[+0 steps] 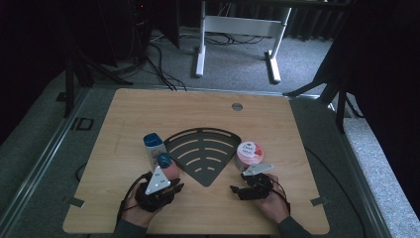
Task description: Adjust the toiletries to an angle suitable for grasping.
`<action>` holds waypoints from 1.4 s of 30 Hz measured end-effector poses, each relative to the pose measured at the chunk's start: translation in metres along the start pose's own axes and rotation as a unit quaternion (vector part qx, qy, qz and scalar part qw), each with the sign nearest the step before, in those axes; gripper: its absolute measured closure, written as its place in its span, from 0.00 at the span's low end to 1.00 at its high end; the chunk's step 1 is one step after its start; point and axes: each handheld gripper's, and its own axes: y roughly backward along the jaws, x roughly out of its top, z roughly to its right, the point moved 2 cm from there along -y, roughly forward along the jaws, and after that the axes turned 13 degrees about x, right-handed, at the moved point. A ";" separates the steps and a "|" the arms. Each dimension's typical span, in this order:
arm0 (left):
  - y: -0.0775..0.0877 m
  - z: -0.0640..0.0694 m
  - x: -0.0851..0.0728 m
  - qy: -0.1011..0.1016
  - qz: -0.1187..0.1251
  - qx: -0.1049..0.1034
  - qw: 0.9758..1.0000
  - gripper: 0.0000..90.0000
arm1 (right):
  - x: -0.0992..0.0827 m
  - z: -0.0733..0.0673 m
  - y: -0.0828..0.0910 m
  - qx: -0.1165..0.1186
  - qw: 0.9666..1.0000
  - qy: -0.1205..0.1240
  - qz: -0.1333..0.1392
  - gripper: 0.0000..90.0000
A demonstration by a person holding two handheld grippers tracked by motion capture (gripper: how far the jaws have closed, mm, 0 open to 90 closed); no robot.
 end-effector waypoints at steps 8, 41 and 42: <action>-0.021 0.004 -0.001 -0.010 -0.018 0.022 1.000 0.98 | 0.000 0.000 0.000 -0.022 1.000 0.006 -0.007 0.38; -0.063 0.010 0.010 -0.011 -0.031 0.021 0.999 0.94 | -0.008 0.015 0.025 -0.020 0.999 -0.034 0.001 0.64; -0.065 0.012 0.012 -0.013 -0.030 0.016 0.999 0.93 | -0.009 0.017 0.029 -0.025 0.999 -0.035 0.002 0.66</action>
